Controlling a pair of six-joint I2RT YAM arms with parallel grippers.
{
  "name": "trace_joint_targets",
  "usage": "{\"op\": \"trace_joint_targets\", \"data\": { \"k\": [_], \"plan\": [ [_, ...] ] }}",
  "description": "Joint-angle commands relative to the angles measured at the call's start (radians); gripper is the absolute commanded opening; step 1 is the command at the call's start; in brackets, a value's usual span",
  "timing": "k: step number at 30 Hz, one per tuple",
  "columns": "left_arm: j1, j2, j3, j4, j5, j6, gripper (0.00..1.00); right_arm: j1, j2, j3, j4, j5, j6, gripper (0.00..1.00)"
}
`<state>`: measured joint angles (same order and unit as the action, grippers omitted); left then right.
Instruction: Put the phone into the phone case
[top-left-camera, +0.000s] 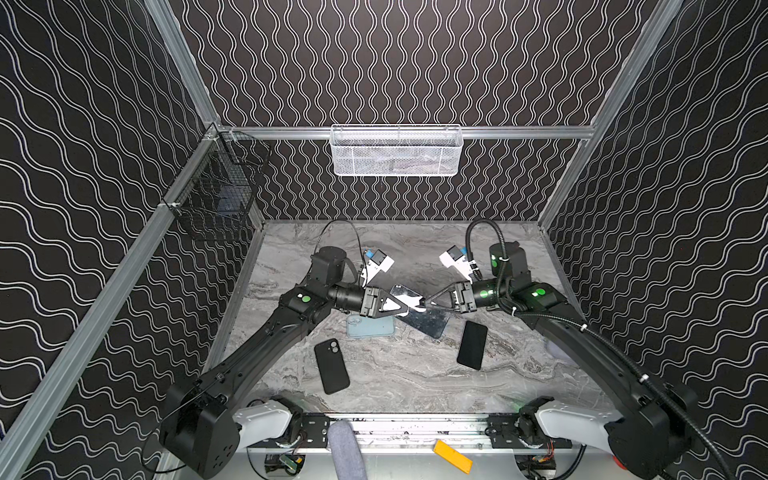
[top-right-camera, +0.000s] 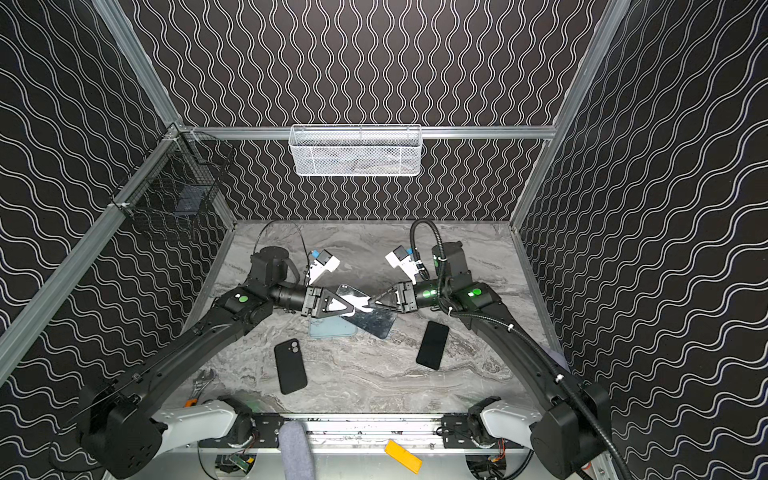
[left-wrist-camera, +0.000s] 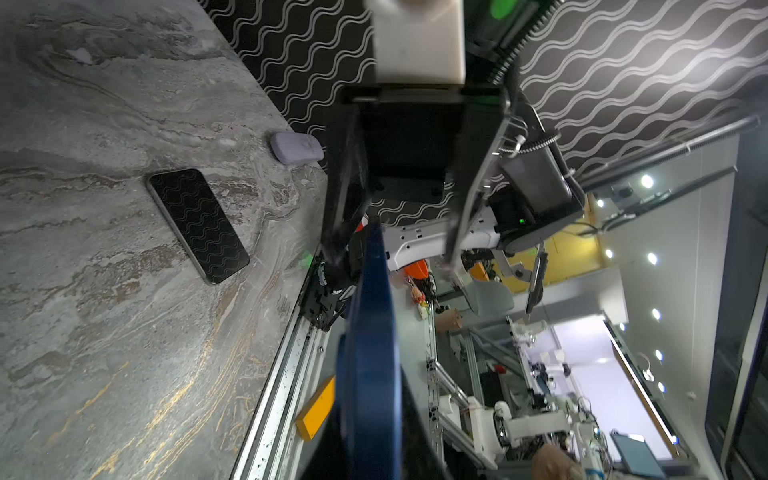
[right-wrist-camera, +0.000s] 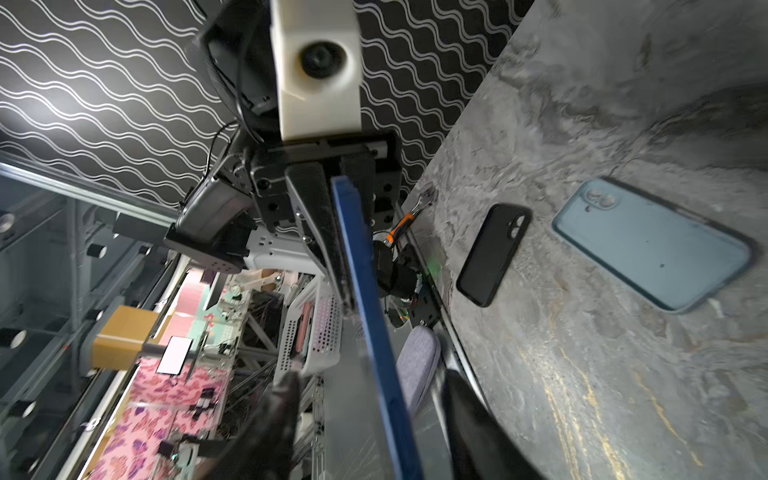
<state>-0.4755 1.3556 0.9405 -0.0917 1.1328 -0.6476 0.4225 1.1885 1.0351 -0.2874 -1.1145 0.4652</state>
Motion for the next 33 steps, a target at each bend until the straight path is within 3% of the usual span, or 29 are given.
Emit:
{"op": "trace_joint_targets", "data": {
  "k": [1, 3, 6, 12, 17, 23, 33],
  "plan": [
    [0.029, -0.032, -0.066, 0.267, -0.086, -0.225, 0.00, -0.055, -0.068, -0.061, 0.153, 0.091, 0.154, 0.74],
    [0.042, -0.052, -0.128, 0.444, -0.125, -0.374, 0.00, -0.077, -0.135, -0.151, 0.296, 0.150, 0.273, 0.81],
    [0.049, -0.077, -0.216, 0.670, -0.208, -0.553, 0.00, -0.085, -0.210, -0.236, 0.370, 0.241, 0.345, 0.89],
    [0.050, -0.096, -0.352, 0.936, -0.378, -0.762, 0.00, -0.082, -0.249, -0.405, 0.657, 0.215, 0.565, 0.93],
    [0.050, -0.129, -0.376, 0.891, -0.422, -0.757, 0.00, -0.079, -0.176, -0.465, 0.911, 0.202, 0.697, 0.92],
    [0.049, -0.169, -0.345, 0.760, -0.402, -0.691, 0.00, -0.037, -0.019, -0.450, 1.200, 0.168, 0.850, 0.83],
    [0.046, -0.175, -0.362, 0.708, -0.405, -0.657, 0.00, 0.036, 0.025, -0.368, 1.122, 0.155, 0.782, 0.65]
  ]
}}
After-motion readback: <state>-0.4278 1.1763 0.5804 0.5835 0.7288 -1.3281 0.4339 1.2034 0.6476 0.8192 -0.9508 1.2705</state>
